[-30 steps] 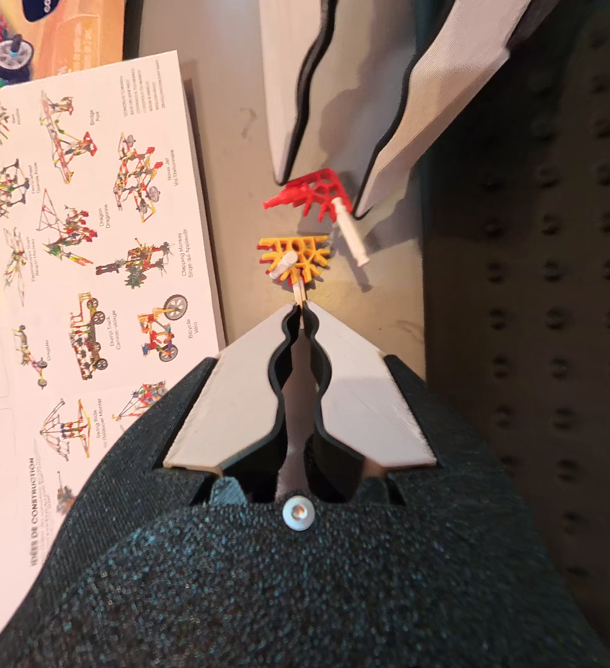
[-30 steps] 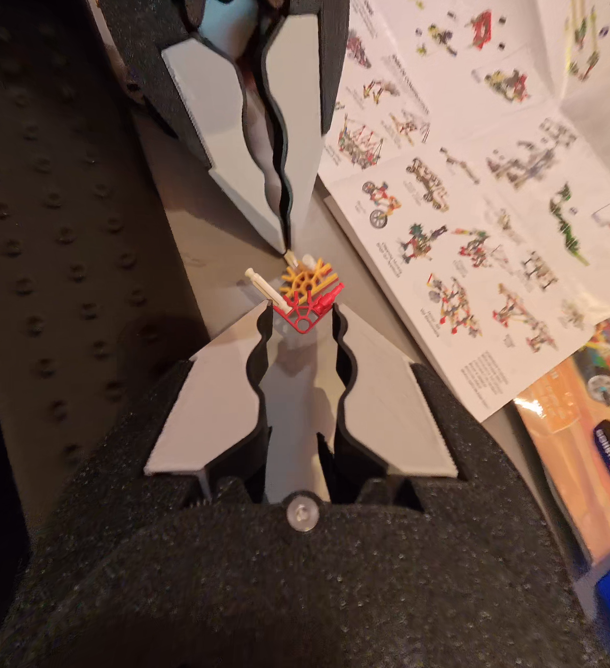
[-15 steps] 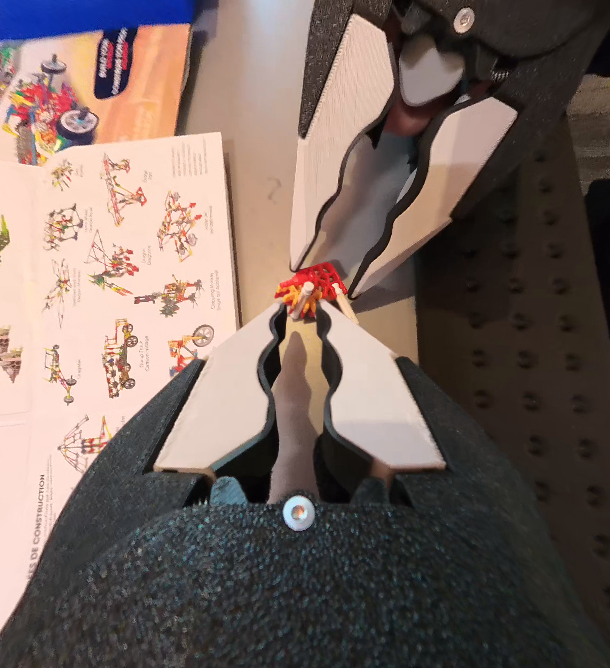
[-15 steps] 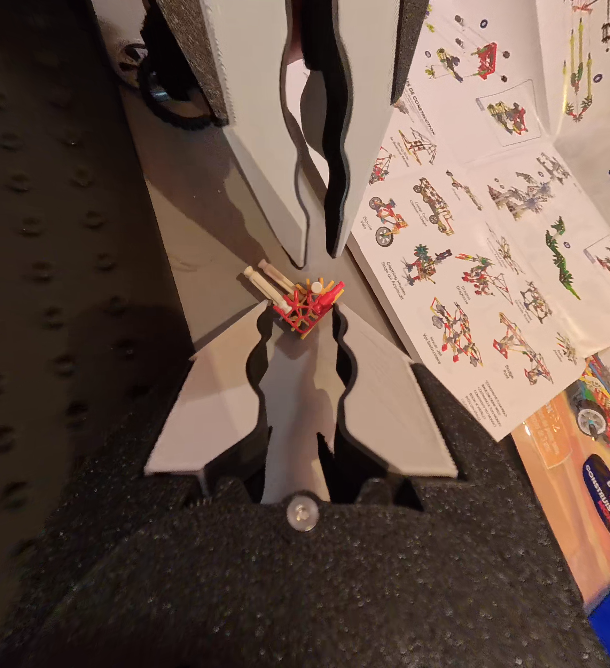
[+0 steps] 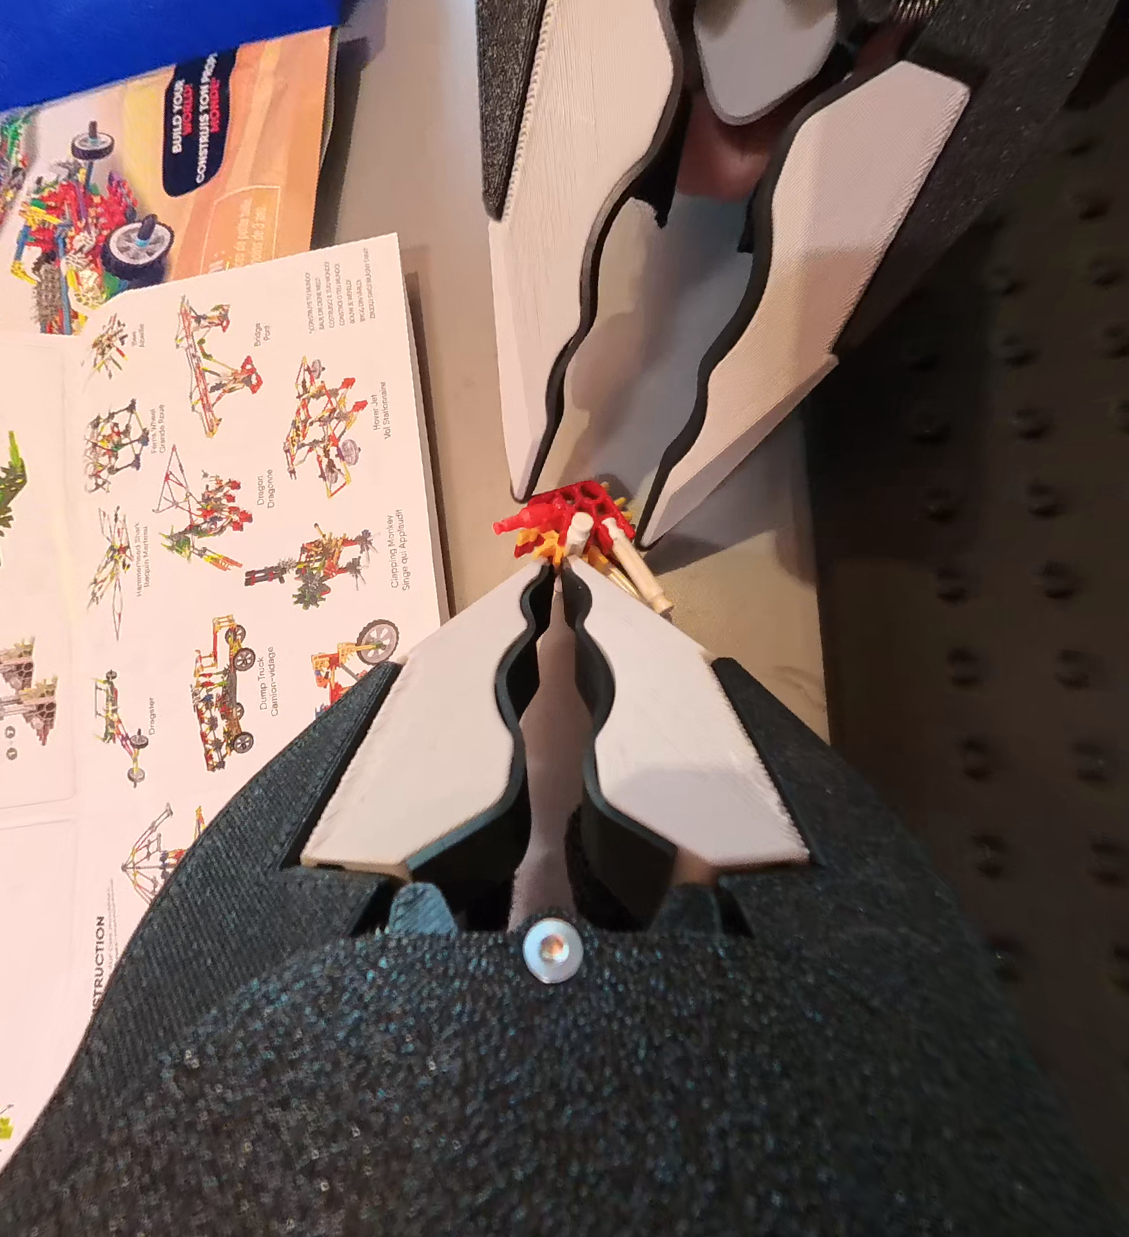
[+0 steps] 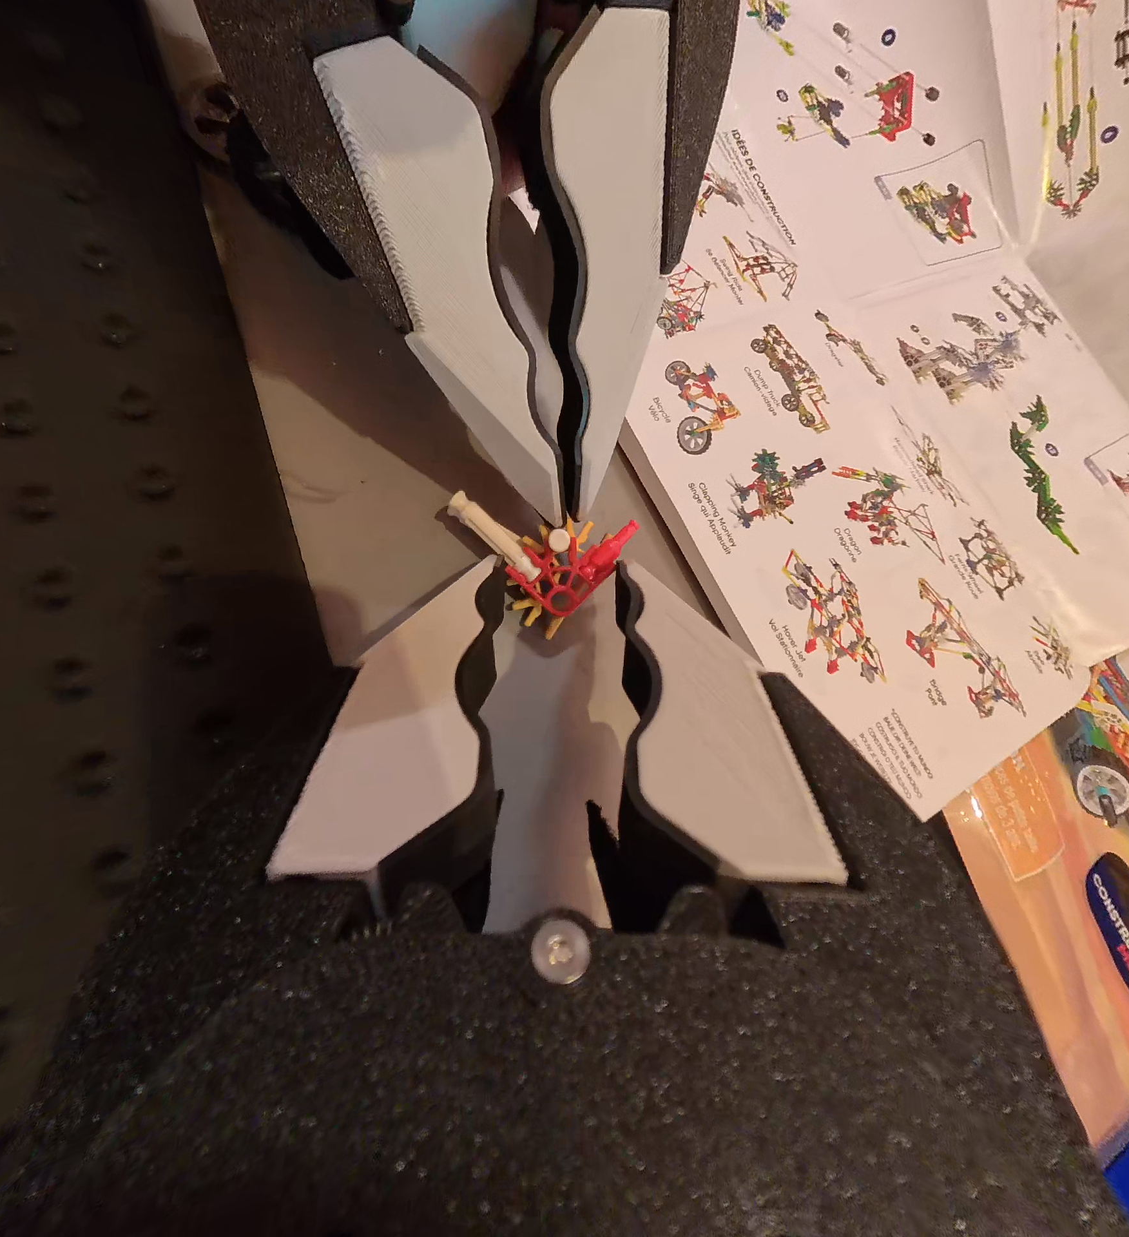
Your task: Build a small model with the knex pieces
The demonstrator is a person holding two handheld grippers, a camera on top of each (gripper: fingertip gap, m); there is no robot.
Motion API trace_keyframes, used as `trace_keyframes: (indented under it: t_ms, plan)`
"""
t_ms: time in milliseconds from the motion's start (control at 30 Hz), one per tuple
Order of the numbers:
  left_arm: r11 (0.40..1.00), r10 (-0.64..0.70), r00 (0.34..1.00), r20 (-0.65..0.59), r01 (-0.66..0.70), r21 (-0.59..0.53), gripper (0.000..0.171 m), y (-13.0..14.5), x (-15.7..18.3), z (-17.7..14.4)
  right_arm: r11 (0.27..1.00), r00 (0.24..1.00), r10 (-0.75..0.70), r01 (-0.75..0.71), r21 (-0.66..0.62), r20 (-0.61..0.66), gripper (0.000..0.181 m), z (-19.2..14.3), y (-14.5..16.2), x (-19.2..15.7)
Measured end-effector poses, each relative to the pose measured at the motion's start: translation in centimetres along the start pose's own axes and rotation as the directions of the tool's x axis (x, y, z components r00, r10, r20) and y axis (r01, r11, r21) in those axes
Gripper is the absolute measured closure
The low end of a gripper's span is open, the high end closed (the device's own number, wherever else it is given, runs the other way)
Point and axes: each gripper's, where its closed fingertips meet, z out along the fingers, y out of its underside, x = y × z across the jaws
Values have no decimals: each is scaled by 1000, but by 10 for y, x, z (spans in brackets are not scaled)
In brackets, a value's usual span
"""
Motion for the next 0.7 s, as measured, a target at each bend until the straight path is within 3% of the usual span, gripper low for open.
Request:
trace_keyframes:
  t_ms: [233, 533, 700]
  plan:
    - [999, -15, 1000, 3, 15, 30, 171, -1, 0, 1, 999, 1000, -17, 18, 43, -8, 149, 0, 0, 0]
    - [989, -117, 990, -82, 123, 80, 171, -4, 0, 2, 993, 999, -43, 39, 113, 29, 150, 0, -2, -1]
    - [994, -75, 996, -43, 78, 71, 171, -4, 1, 2, 991, 998, -49, 44, 125, 38, 150, 0, -2, -2]
